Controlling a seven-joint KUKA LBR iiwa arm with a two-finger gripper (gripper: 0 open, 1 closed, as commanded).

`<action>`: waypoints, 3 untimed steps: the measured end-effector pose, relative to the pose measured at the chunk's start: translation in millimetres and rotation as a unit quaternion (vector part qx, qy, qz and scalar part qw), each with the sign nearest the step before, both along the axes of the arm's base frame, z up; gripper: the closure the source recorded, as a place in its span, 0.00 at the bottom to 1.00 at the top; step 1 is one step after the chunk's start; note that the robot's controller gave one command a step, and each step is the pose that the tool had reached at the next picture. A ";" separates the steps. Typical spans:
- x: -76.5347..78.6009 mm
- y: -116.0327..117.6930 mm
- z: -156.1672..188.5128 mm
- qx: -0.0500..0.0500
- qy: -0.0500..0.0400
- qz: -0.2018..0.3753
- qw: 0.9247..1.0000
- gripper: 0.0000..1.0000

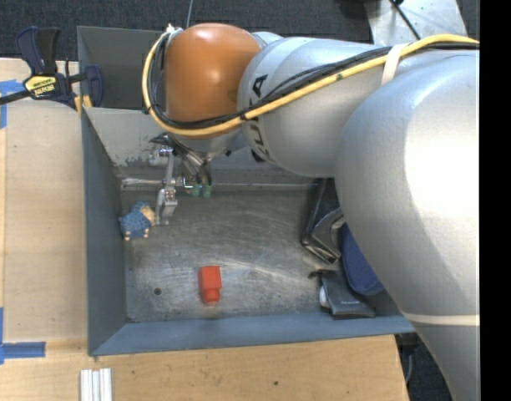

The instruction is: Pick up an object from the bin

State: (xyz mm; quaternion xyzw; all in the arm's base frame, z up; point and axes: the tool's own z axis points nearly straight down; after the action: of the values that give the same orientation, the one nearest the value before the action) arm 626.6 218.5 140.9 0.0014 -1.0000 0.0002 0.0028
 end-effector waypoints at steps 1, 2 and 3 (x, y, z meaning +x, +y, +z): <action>-6.2 24.8 -67.8 -0.001 -0.004 0.207 0.978 0.00; -3.1 24.6 -38.7 0.001 -0.006 0.390 0.921 0.00; 2.5 23.6 -39.6 0.001 -0.006 0.488 0.873 0.00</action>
Offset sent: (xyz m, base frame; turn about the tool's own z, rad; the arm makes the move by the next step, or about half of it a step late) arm -0.0089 0.0269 -0.0709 -0.4199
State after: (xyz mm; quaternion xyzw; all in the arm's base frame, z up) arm 629.1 242.1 101.3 0.4894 -0.8721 0.0005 -0.0038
